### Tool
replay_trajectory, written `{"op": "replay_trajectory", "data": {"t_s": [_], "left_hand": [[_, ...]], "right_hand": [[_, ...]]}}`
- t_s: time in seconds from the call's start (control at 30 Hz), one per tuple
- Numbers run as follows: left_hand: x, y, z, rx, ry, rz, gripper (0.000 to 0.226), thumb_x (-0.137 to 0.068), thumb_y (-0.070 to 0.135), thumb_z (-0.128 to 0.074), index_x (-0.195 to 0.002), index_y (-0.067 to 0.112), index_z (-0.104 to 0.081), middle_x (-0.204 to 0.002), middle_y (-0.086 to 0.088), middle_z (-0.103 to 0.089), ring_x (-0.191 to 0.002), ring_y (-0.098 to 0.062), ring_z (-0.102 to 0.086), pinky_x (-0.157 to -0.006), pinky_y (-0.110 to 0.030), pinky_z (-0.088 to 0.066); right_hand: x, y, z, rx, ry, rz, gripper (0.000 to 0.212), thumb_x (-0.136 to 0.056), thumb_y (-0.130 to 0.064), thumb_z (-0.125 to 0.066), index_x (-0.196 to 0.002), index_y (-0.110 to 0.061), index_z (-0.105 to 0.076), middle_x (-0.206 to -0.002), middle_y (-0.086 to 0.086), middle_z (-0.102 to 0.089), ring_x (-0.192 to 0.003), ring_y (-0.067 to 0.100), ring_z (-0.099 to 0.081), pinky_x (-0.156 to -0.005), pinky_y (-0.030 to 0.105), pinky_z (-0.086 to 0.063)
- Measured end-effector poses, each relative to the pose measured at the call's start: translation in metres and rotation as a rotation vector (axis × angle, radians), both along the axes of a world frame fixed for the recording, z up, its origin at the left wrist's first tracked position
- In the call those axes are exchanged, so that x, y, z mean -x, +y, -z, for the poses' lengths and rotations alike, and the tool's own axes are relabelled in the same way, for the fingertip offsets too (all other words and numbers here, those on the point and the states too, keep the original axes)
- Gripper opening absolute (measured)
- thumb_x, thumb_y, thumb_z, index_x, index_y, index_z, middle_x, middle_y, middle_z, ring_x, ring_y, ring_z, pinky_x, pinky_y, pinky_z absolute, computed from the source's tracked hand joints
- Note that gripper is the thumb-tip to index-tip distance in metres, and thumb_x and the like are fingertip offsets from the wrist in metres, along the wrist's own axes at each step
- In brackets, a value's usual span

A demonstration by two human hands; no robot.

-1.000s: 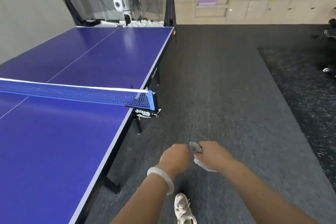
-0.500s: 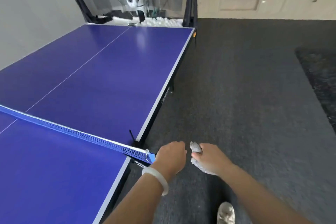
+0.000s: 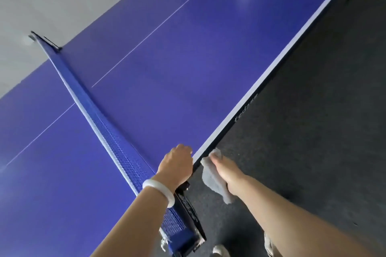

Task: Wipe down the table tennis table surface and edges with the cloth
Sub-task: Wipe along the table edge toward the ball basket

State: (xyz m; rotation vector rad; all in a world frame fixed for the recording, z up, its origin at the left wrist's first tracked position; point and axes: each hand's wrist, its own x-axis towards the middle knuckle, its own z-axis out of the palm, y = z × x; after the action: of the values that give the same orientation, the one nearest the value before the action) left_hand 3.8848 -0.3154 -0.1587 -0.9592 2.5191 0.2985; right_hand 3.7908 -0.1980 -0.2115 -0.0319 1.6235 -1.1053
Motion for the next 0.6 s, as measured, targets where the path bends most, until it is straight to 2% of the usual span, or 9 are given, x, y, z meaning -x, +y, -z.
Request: {"op": "replay_trajectory", "data": {"t_s": [0.1, 0.17, 0.23, 0.3, 0.37, 0.43, 0.5, 0.6], "left_hand": [[0.006, -0.019, 0.020, 0.055, -0.091, 0.052, 0.046, -0.104, 0.019, -0.035, -0.149, 0.016, -0.029, -0.153, -0.004, -0.029, -0.137, -0.025, -0.037, -0.109, -0.037, -0.035], [0.014, -0.031, 0.034, 0.050, -0.107, 0.082, 0.052, -0.105, 0.018, -0.033, -0.155, 0.016, -0.018, -0.163, -0.003, -0.012, -0.148, -0.023, -0.020, -0.113, -0.039, -0.029], [0.024, -0.046, 0.049, 0.056, -0.069, 0.122, 0.058, -0.103, 0.013, -0.031, -0.157, 0.018, -0.011, -0.165, 0.000, 0.001, -0.152, -0.020, -0.004, -0.116, -0.040, -0.024], [0.034, -0.061, 0.062, 0.079, 0.000, 0.179, 0.058, -0.104, 0.014, -0.029, -0.158, 0.019, -0.008, -0.165, 0.002, 0.006, -0.152, -0.018, 0.002, -0.118, -0.039, -0.021], [0.044, -0.072, 0.074, 0.096, 0.079, 0.253, 0.054, -0.106, 0.019, -0.027, -0.158, 0.020, -0.010, -0.166, 0.003, 0.005, -0.152, -0.018, 0.004, -0.119, -0.036, -0.018], [0.058, -0.079, 0.086, 0.085, 0.145, 0.384, 0.053, -0.108, 0.022, -0.029, -0.158, 0.021, -0.012, -0.166, 0.003, 0.000, -0.152, -0.017, 0.003, -0.120, -0.033, -0.011], [0.072, -0.083, 0.099, 0.112, 0.163, 0.574, 0.054, -0.108, 0.024, -0.030, -0.158, 0.021, -0.011, -0.165, 0.002, -0.002, -0.152, -0.018, 0.002, -0.124, -0.034, -0.006], [0.082, -0.091, 0.112, 0.141, 0.141, 0.683, 0.054, -0.108, 0.030, -0.025, -0.157, 0.023, -0.005, -0.165, 0.002, -0.001, -0.152, -0.019, 0.003, -0.124, -0.037, -0.006]], "right_hand": [[-0.016, -0.028, 0.022, 0.032, -0.422, 0.284, 0.040, -0.103, -0.040, -0.045, -0.126, -0.009, -0.057, -0.108, 0.010, -0.061, -0.098, 0.026, -0.059, -0.081, 0.032, -0.047], [-0.029, -0.044, 0.038, 0.066, -0.572, 0.392, 0.038, -0.102, -0.033, -0.048, -0.129, -0.007, -0.056, -0.117, 0.014, -0.062, -0.111, 0.030, -0.060, -0.098, 0.041, -0.047], [-0.041, -0.057, 0.047, 0.128, -0.644, 0.453, 0.030, -0.100, -0.021, -0.048, -0.125, -0.006, -0.056, -0.117, 0.016, -0.061, -0.117, 0.031, -0.059, -0.106, 0.047, -0.042], [-0.052, -0.067, 0.053, 0.161, -0.657, 0.480, 0.024, -0.097, -0.008, -0.047, -0.121, -0.008, -0.052, -0.112, 0.015, -0.056, -0.112, 0.029, -0.056, -0.110, 0.050, -0.038], [-0.061, -0.075, 0.061, 0.157, -0.622, 0.528, 0.028, -0.095, 0.002, -0.046, -0.121, -0.007, -0.050, -0.116, 0.016, -0.054, -0.112, 0.028, -0.053, -0.112, 0.049, -0.036], [-0.069, -0.079, 0.067, 0.156, -0.570, 0.575, 0.044, -0.094, 0.010, -0.048, -0.135, -0.006, -0.044, -0.130, 0.018, -0.055, -0.122, 0.029, -0.054, -0.114, 0.045, -0.036], [-0.075, -0.081, 0.072, 0.166, -0.505, 0.597, 0.063, -0.094, 0.011, -0.050, -0.150, -0.009, -0.029, -0.141, 0.017, -0.051, -0.130, 0.027, -0.051, -0.116, 0.044, -0.035], [-0.084, -0.083, 0.078, 0.163, -0.413, 0.606, 0.077, -0.096, 0.007, -0.050, -0.158, -0.014, -0.009, -0.148, 0.012, -0.045, -0.133, 0.023, -0.047, -0.117, 0.038, -0.032]]}}
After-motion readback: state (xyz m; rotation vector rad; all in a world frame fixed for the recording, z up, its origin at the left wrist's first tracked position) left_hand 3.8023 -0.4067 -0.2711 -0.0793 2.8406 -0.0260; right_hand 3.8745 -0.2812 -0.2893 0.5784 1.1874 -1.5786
